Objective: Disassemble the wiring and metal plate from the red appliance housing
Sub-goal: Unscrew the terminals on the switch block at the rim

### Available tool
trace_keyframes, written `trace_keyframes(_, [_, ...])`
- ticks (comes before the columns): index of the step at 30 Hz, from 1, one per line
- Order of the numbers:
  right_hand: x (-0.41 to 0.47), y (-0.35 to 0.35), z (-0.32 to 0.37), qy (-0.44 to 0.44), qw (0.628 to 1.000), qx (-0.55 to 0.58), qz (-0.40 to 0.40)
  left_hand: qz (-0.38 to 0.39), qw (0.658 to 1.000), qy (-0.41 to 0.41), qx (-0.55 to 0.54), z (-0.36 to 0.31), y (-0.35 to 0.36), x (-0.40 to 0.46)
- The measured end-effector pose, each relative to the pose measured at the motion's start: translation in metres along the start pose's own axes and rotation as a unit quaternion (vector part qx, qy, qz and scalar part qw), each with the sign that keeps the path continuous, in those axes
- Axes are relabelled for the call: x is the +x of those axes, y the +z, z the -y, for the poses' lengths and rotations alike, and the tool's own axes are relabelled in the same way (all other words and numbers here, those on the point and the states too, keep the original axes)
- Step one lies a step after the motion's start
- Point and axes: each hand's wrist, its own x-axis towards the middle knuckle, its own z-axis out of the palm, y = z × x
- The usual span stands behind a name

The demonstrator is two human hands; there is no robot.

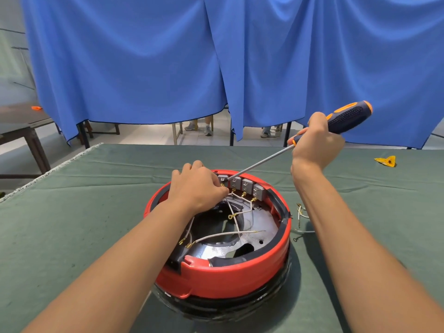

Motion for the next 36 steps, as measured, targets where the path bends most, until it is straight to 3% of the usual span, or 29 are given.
trace_keyframes(9, [-0.014, 0.0, 0.011, -0.014, 1.0, -0.011, 0.024, -0.003, 1.0, -0.004, -0.008, -0.001, -0.003, -0.002])
trace_keyframes(14, [-0.036, 0.006, 0.022, -0.102, 0.99, 0.014, 0.1, 0.001, 1.0, 0.0, -0.013, -0.001, -0.003, -0.004])
trace_keyframes(18, [-0.044, 0.008, 0.023, -0.123, 0.982, -0.003, 0.146, -0.001, 1.0, 0.001, -0.015, 0.003, -0.001, -0.004])
trace_keyframes(22, [-0.026, 0.02, 0.023, -0.074, 0.991, -0.035, 0.104, -0.007, 1.0, -0.008, -0.013, 0.0, -0.001, -0.001])
trace_keyframes(27, [-0.006, 0.045, 0.021, -0.051, 0.98, -0.155, 0.111, -0.016, 1.0, -0.013, -0.011, 0.001, 0.002, 0.001])
trace_keyframes(36, [0.017, 0.04, 0.009, 0.053, 0.974, -0.211, 0.063, -0.016, 1.0, -0.016, -0.007, 0.0, 0.003, 0.002])
